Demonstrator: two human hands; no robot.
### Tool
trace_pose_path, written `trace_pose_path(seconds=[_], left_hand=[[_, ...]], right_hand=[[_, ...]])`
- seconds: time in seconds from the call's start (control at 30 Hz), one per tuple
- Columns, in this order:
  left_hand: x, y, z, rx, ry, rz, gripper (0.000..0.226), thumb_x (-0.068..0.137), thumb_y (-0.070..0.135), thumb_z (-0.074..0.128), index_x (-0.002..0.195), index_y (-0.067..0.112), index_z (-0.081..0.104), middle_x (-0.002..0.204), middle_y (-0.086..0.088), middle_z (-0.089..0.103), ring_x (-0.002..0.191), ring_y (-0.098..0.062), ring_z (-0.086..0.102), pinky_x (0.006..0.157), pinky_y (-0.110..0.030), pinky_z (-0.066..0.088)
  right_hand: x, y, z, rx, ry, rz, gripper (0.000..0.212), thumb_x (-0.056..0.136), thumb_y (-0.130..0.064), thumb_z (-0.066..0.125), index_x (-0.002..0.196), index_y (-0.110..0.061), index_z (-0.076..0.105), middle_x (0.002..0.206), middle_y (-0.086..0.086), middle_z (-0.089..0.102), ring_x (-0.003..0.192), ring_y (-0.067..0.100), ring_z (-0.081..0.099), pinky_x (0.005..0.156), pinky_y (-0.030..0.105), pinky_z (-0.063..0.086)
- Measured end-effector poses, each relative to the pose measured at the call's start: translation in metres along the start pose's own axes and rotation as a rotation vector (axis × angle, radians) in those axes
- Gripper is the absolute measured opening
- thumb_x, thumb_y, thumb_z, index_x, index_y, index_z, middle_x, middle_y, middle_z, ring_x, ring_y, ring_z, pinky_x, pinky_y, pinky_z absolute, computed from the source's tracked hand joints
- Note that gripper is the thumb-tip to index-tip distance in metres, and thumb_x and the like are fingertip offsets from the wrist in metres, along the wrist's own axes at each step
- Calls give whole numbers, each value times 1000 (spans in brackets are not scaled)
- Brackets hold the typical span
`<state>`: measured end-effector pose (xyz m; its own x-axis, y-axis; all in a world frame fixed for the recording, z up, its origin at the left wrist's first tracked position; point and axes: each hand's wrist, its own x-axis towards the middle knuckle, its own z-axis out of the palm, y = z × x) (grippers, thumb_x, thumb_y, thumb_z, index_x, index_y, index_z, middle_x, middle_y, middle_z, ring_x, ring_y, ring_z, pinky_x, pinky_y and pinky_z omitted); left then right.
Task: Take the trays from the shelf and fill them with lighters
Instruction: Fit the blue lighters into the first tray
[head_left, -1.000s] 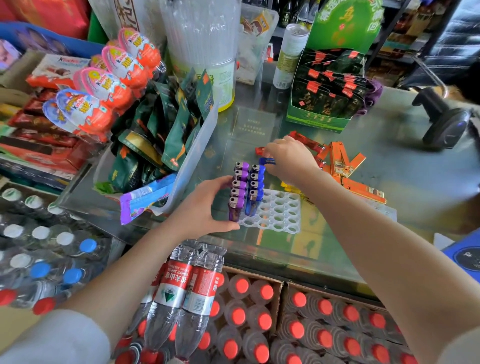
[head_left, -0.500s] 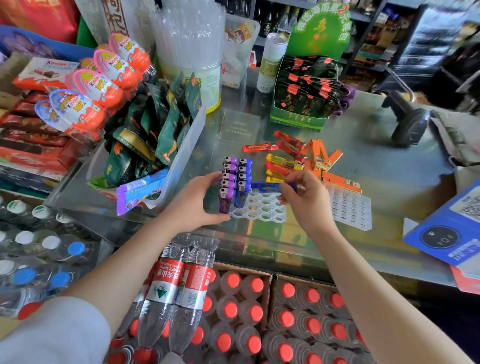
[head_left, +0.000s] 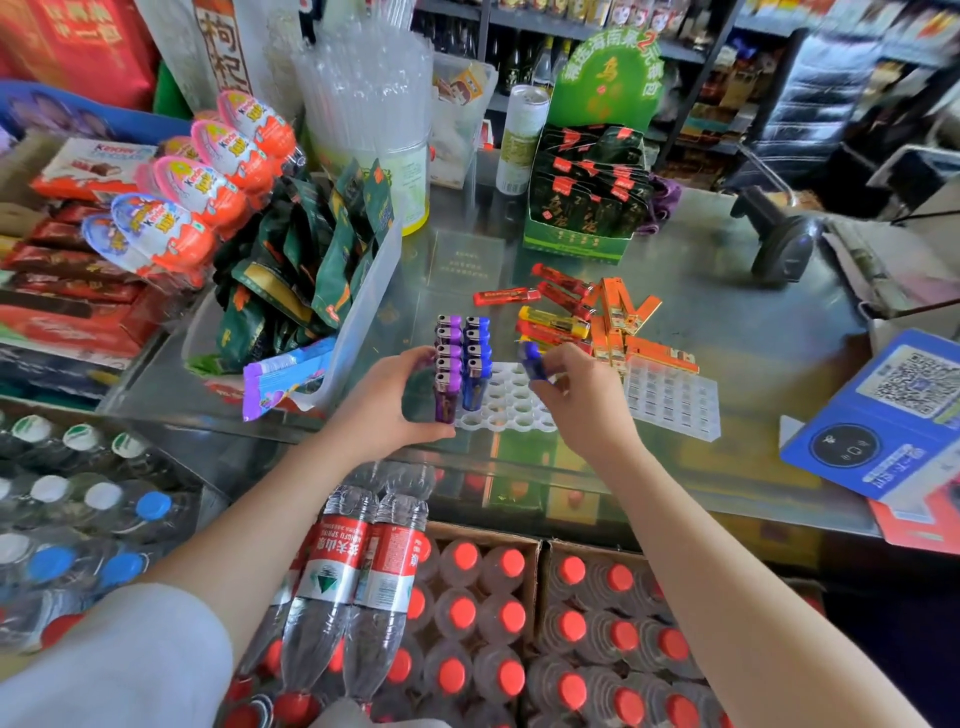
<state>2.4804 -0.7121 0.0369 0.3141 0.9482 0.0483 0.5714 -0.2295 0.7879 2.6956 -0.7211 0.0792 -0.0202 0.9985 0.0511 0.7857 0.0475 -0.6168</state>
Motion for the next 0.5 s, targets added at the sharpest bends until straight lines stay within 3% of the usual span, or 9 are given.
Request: trace_pose_path(seconds=[0.17,0.27,0.33,0.43,0.5], left_hand=[[0,0,0,9,3,-1,68,55,40,80,117,28,52,116,10,61,111,-8,54,97,-41,43],[-1,-1,0,30,10,-11,69,54,49,75,116,34,49,116,12,61,111,-9,53,95,-44,44],[-2,0,0,34,12,-12,68,55,48,75,115,36,48,116,12,61,111,-9,53,94,-45,44],[-3,4,0,20,20,-15,67,57,39,79,117,34,49,114,10,61,110,-11,54,94,-44,44],[-3,4,0,15,22,-15,68,58,35,80,118,31,49,114,10,61,110,-12,54,94,-44,44]], right_hand=[[-21,-2,0,358,-90,48,8,82,-7,62,90,-8,61,82,2,71,74,15,67,69,27,51],[-24,-6,12,410,-81,31,9,83,-8,63,79,-16,61,72,-7,67,63,-3,63,65,14,51],[-24,-11,20,394,-53,17,22,82,-8,64,70,-25,56,68,-9,65,56,-7,60,58,7,46],[-23,-17,28,270,-94,-57,1,81,-8,65,82,-9,64,71,-1,64,54,-5,55,53,7,42],[-23,-17,29,178,-102,-121,11,83,-8,63,91,-2,65,75,1,64,58,7,57,53,12,41]])
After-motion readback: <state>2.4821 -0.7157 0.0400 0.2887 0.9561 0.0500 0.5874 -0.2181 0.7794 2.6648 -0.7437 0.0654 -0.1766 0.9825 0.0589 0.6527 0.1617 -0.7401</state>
